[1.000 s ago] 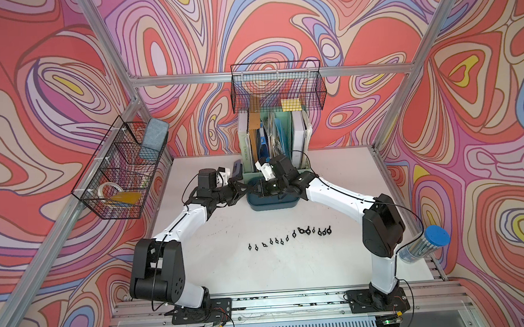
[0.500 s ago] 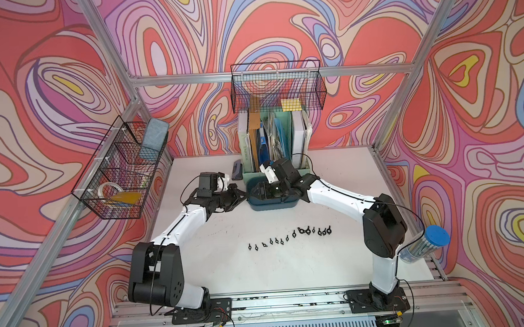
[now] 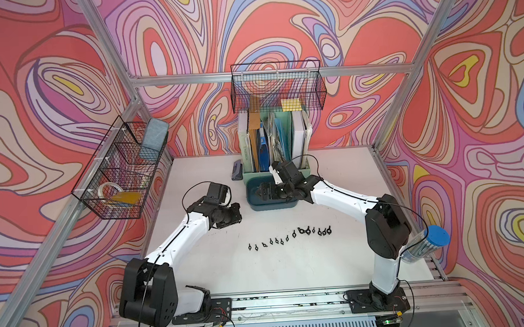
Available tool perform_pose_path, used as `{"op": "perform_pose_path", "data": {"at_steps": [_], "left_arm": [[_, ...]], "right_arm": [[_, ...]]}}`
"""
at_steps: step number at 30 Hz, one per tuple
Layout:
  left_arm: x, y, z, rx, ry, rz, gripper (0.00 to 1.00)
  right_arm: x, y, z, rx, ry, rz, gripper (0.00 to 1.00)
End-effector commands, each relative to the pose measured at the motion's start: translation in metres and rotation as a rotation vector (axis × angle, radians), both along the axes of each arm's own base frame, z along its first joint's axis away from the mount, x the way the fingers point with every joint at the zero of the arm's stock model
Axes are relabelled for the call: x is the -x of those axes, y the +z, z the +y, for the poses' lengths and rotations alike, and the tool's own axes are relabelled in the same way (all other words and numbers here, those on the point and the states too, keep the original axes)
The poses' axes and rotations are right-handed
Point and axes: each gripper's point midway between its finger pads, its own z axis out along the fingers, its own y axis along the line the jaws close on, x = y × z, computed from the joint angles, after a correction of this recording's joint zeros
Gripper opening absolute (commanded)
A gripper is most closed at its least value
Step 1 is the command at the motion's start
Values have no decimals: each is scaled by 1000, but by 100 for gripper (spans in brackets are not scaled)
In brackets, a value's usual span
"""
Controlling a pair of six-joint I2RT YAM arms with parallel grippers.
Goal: Take out the wing nut from the storage box
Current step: Place the wing nut at the center of the board, then reset both arms
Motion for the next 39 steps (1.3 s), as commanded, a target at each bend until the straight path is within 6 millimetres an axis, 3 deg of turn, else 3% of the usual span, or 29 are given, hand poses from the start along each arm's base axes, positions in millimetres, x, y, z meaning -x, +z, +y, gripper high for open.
{"op": "perform_pose_path", "data": {"at_steps": [1, 11, 25, 29, 34, 39], "left_arm": [[20, -22, 17, -182, -20, 43, 0], [45, -65, -2, -283, -70, 123, 0], [64, -95, -7, -352, -94, 189, 1], [66, -99, -8, -360, -100, 199, 8], [65, -96, -9, -353, -104, 189, 25], [61, -87, -8, -360, -96, 169, 31]], "right_arm": [[-2, 4, -15, 46, -47, -20, 98], [-5, -1, -31, 90, -92, -15, 98], [-7, -4, -32, 91, -90, -4, 98], [-7, -3, -33, 91, -92, -4, 98], [-7, -1, -34, 90, -96, -8, 98], [-8, 3, -38, 94, -110, -21, 98]]}}
